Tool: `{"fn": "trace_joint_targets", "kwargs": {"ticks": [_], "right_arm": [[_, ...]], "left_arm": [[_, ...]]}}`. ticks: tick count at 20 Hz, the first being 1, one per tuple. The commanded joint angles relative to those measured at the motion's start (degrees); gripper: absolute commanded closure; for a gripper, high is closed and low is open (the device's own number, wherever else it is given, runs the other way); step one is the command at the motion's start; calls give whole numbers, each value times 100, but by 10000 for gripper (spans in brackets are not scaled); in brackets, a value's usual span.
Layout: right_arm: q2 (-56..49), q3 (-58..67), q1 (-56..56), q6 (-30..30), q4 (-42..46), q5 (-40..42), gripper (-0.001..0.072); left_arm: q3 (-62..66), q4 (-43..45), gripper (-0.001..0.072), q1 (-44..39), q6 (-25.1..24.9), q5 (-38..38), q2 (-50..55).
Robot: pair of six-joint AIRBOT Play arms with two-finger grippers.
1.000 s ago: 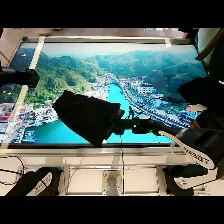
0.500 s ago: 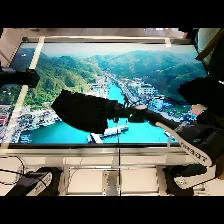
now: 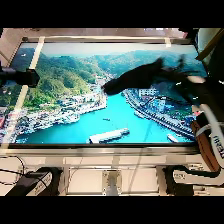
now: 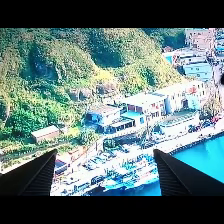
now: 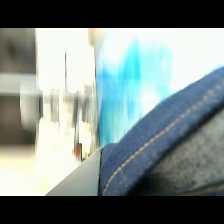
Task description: Fold the clothes and pants, and hang the long-sleeved shirts on hangers.
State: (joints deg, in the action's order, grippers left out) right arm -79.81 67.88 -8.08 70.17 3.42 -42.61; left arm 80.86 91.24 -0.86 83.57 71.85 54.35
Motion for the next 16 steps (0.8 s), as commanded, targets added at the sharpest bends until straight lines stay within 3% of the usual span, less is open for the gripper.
{"fn": "trace_joint_targets", "kwargs": {"ticks": [1, 5, 11, 13, 15, 16], "right_arm": [[179, 933, -1862, 444, 737, -236, 691], [192, 1895, -3663, 1397, 2566, -1569, 691], [181, 2273, -5595, 1427, 5886, -4966, 691], [181, 2269, -5906, 1443, 7250, -5477, 691], [184, 2269, -6166, 1679, 7628, -5534, 688], [186, 2271, -6223, 1679, 7608, -5539, 594]], "left_arm": [[2, -48, 15, -2, 28, -2, 0], [2, -42, 15, -4, 129, -7, 0], [2, -42, 15, -4, 267, -4, 0], [2, -42, 15, -4, 426, -2, 0], [2, -42, 15, -4, 431, 0, 0], [2, -42, 14, -4, 431, 0, 0]]}}
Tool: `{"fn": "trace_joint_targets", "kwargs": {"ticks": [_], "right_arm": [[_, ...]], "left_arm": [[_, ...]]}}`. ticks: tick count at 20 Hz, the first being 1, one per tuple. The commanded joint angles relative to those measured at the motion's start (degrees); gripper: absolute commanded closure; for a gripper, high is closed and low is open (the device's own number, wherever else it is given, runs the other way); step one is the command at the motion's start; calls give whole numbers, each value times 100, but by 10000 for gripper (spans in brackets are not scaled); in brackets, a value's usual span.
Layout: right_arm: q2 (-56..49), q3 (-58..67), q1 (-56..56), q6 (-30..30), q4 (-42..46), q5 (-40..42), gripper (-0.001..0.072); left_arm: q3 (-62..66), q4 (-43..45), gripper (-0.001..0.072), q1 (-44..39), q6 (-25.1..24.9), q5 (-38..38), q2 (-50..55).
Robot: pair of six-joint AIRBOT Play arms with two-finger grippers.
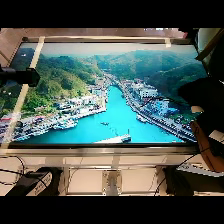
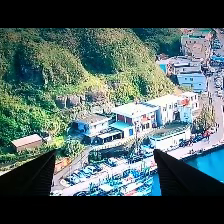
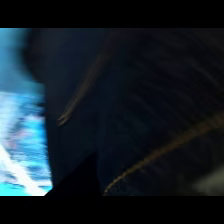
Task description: Fold the clothes and pants, and hang the long-sleeved shirts on hangers.
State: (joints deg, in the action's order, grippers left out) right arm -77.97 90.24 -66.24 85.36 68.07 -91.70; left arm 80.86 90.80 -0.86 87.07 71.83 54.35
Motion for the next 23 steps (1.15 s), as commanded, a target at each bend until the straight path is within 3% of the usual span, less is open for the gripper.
{"fn": "trace_joint_targets", "kwargs": {"ticks": [1, 2, 3, 6, 8, 12, 14, 20, 23], "right_arm": [[9, 39, -413, 162, 1145, -693, 303], [24, 44, -413, 164, 1143, -813, 111], [39, 96, -407, 219, 1143, -984, 84], [52, 728, -407, 516, 1080, -1388, 91], [149, 1276, -407, 772, 522, -1346, 91], [717, 1644, -214, 868, -2483, -610, 92], [1036, 1644, 203, 841, -3230, -332, 92], [1412, 1639, 2214, 509, -3296, -372, 92], [1416, 1639, 3064, 369, -2874, -463, 92]], "left_arm": [[2, 2, 15, -4, 81, 0, 0], [2, 2, 14, -4, 81, 0, 0], [2, 2, 14, -4, 81, 0, 0], [2, 2, 14, -4, 81, 0, 0], [2, 2, 14, -4, 81, 7, 0], [2, 7, 14, -4, 514, 365, 0], [2, 7, 14, -4, 514, 367, 0], [2, 7, 14, -4, 514, 369, 0], [2, 7, 14, -4, 514, 369, 0]]}}
